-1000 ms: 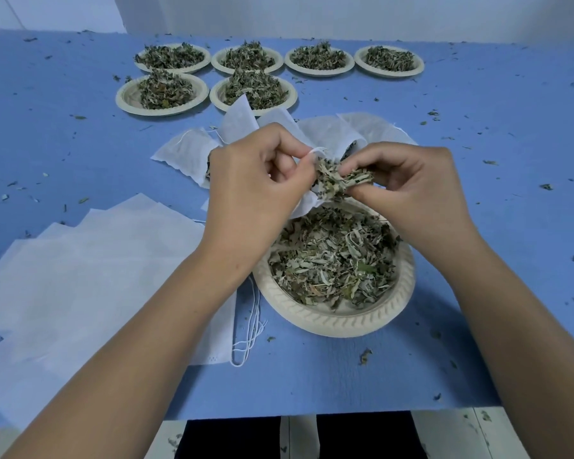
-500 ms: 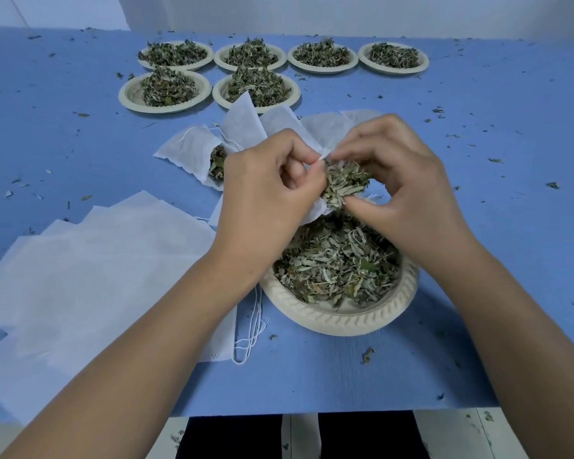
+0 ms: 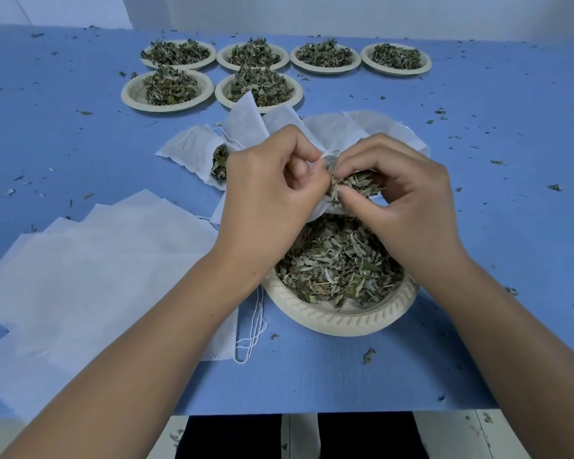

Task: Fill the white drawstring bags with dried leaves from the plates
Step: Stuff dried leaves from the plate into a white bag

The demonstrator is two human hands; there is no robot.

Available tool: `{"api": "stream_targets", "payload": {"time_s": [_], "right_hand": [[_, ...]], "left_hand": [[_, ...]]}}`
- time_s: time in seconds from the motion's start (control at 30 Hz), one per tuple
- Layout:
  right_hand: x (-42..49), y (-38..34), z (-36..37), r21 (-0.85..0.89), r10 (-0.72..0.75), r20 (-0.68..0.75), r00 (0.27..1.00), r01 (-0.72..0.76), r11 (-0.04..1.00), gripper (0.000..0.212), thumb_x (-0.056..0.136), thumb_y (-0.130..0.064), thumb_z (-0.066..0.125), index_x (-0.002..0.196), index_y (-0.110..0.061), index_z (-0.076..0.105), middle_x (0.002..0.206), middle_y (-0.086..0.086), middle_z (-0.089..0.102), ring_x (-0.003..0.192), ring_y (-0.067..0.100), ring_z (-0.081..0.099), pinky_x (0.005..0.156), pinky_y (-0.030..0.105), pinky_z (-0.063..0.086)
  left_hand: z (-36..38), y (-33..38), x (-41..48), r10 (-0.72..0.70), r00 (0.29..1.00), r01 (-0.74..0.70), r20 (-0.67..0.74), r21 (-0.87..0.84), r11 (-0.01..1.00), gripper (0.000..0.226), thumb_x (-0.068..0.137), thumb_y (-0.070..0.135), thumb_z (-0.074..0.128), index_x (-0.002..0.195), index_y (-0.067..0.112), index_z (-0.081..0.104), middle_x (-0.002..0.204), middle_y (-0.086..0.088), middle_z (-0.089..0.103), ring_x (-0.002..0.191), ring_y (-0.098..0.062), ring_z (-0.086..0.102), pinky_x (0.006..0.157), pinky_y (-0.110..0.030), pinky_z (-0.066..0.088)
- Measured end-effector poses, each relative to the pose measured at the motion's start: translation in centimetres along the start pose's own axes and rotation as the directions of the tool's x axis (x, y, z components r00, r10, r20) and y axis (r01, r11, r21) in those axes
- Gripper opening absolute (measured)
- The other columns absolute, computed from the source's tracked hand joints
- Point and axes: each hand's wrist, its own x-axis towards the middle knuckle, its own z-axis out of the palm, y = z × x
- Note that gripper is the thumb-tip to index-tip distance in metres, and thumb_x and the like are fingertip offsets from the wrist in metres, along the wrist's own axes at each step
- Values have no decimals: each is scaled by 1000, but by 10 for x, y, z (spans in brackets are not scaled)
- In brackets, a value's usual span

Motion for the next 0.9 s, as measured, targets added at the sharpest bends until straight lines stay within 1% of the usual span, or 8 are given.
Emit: {"api": "stream_targets", "payload": {"time_s": [0.17, 0.3, 0.37, 0.47, 0.6, 0.67, 0.73, 0.9], "right_hand": [[-1, 4, 2, -145, -42, 41, 998, 48, 988, 12, 79, 8, 66, 87, 1, 72, 87, 8, 68, 84, 17, 65, 80, 23, 50], [3, 7, -5, 40, 35, 204, 978, -44, 998, 17, 82, -2, 61, 98, -3, 64, 104, 7, 63, 104, 23, 60, 94, 41, 47], [3, 8, -7, 118, 43, 252, 967, -75, 990, 23, 82, -4, 61, 104, -4, 59, 110, 7, 58, 108, 25, 56, 96, 40, 45], [4, 10, -8, 30, 56, 241, 969, -65, 997, 26, 78, -5, 66, 102, -6, 56, 110, 7, 55, 104, 23, 53, 85, 32, 43], [5, 5, -8, 89, 0, 131, 991, -11, 996, 15, 80, 6, 68, 91, -2, 60, 92, 13, 58, 86, 30, 55, 71, 37, 43], [3, 1, -10, 65, -83, 84, 993, 77, 995, 6, 85, 2, 61, 87, -3, 64, 87, 9, 64, 87, 30, 56, 78, 42, 43], [2, 0, -10, -48, -83, 106, 991, 88, 995, 20, 91, -14, 50, 87, -7, 69, 92, -2, 69, 102, 25, 55, 94, 48, 37], [-3, 4, -5, -227, 102, 423, 900, -4, 974, 46, 94, -35, 28, 78, -9, 63, 85, -2, 66, 135, 9, 33, 111, 44, 11]], "left_hand": [[1, 0, -1, -17, 999, 19, 43, -33, 999, 9, 86, 5, 68, 80, 0, 65, 58, -6, 55, 53, -5, 47, 54, -17, 41], [-1, -1, 1, -68, 998, 68, 0, -40, 997, 9, 85, 7, 68, 77, 7, 65, 57, -1, 54, 52, -3, 46, 54, -17, 41], [-2, -2, 2, -88, 996, 87, -13, -47, 995, 11, 86, 8, 67, 76, 12, 64, 56, 3, 54, 51, -3, 47, 54, -18, 41], [-2, -1, 3, -100, 995, 99, -16, -53, 994, 15, 86, 10, 67, 73, 15, 62, 54, 4, 54, 49, -5, 47, 53, -18, 40], [-2, 0, 2, -99, 995, 98, -7, -62, 993, 16, 85, 10, 66, 72, 16, 61, 55, -1, 56, 49, -7, 48, 52, -19, 41], [-2, -1, 2, -99, 995, 98, -6, -63, 993, 13, 85, 8, 66, 73, 13, 62, 56, -3, 56, 50, -6, 48, 53, -18, 41], [-2, 0, 2, -102, 995, 101, 0, -65, 993, 13, 85, 7, 66, 74, 12, 63, 55, -1, 56, 50, -5, 48, 54, -17, 41], [-1, 3, 2, -100, 993, 107, 55, -152, 983, 19, 87, 8, 68, 72, 18, 62, 54, 4, 55, 47, -6, 47, 51, -18, 41]]}}
